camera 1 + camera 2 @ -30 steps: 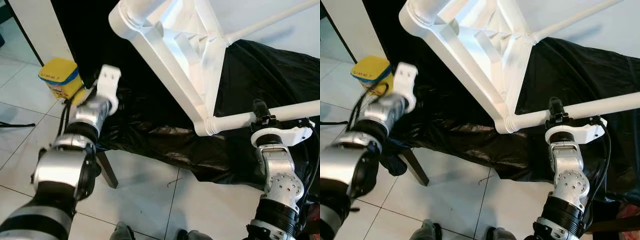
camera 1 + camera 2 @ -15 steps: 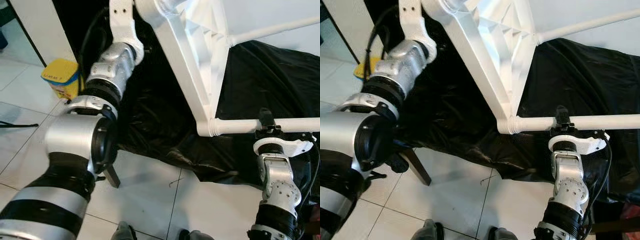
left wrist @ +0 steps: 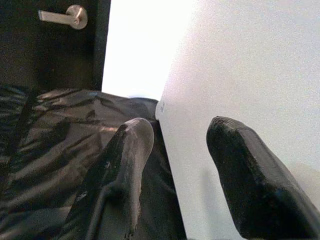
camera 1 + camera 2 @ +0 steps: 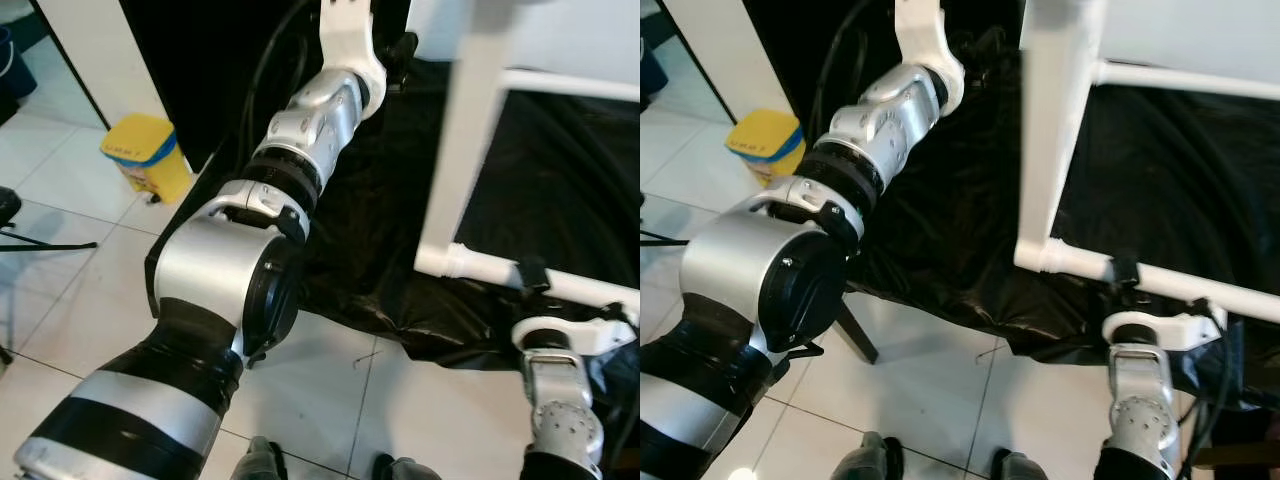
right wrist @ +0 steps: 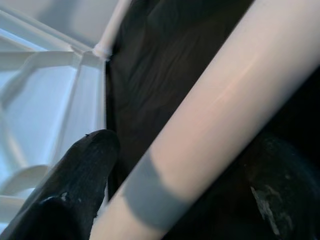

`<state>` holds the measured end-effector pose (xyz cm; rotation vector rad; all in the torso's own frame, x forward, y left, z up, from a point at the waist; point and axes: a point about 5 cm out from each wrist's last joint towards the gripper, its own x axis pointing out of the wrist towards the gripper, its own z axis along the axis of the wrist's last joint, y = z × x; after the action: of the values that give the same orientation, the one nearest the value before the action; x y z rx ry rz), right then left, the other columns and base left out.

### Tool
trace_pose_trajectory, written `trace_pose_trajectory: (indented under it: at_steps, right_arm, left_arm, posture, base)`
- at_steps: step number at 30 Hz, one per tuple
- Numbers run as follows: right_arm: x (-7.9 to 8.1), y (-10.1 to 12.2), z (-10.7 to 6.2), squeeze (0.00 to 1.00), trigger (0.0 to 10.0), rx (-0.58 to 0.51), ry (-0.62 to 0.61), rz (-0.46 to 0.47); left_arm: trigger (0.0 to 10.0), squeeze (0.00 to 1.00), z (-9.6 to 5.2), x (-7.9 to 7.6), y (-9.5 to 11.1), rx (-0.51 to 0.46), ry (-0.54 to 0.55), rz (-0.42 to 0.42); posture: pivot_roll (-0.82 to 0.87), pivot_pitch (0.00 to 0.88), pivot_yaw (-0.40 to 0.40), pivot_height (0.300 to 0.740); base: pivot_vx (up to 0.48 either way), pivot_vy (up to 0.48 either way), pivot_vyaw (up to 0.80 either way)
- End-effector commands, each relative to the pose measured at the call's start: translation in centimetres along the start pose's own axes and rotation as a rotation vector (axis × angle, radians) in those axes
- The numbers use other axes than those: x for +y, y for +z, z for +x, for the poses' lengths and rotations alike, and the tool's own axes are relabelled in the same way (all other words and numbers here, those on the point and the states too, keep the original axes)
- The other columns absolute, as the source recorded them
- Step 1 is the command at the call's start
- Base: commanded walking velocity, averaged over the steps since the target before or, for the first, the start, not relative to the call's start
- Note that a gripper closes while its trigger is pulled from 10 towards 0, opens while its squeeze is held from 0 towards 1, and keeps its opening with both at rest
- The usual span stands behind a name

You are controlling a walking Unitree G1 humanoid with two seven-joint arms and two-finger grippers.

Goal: Building children table

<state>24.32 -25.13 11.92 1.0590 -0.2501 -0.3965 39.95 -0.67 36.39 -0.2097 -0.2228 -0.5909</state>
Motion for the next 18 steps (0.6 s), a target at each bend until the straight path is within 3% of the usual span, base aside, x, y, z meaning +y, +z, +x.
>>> trace_pose_trajectory:
  at_steps: [1, 3, 4, 10, 13, 18]
  right_arm:
    - [-2.7, -1.7, -4.4, 0.00, 10.0, 0.011, -0.146, 0.030]
    - [-1.9, -1.3, -5.6, 0.00, 10.0, -0.012, -0.149, -0.025]
    - [-0.8, -1.0, -6.4, 0.00, 10.0, -0.039, -0.151, -0.089]
    - [2.1, -0.9, -6.6, 0.00, 10.0, -0.067, -0.154, -0.287]
    - [2.3, -1.1, -6.3, 0.00, 10.0, -0.015, -0.188, -0.349]
    - [0.4, -1.7, -6.4, 0.00, 10.0, 0.043, -0.269, -0.326]
  left_arm:
    - [10.0, 0.00, 0.1, -1.0, -0.1, 0.009, -0.102, 0.023]
    - [10.0, 0.00, 0.2, -1.2, -0.1, 0.009, -0.110, 0.035]
    - [10.0, 0.00, 0.2, -1.2, -0.1, 0.015, -0.114, 0.046]
    - [10.0, 0.00, 0.2, -1.3, -0.2, 0.019, -0.120, 0.052]
    - [10.0, 0.00, 0.2, -1.5, -0.1, 0.018, -0.129, 0.069]
    - [10.0, 0.00, 0.3, -1.8, 0.5, -0.002, -0.142, 0.088]
  posture:
    - [-0.05, 0.152, 0.041, 0.740]
    - [-0.06, 0.154, 0.051, 0.740]
    - [-0.06, 0.154, 0.061, 0.740]
    - [-0.07, 0.157, 0.081, 0.740]
    - [-0.07, 0.159, 0.090, 0.740]
    - [-0.06, 0.145, 0.086, 0.740]
  base:
    - [0.000, 0.000, 0.00]
    - [0.000, 0.000, 0.00]
    - [0.000, 0.000, 0.00]
    - [0.000, 0.000, 0.00]
    - [0.000, 0.000, 0.00]
    - [0.000, 0.000, 0.00]
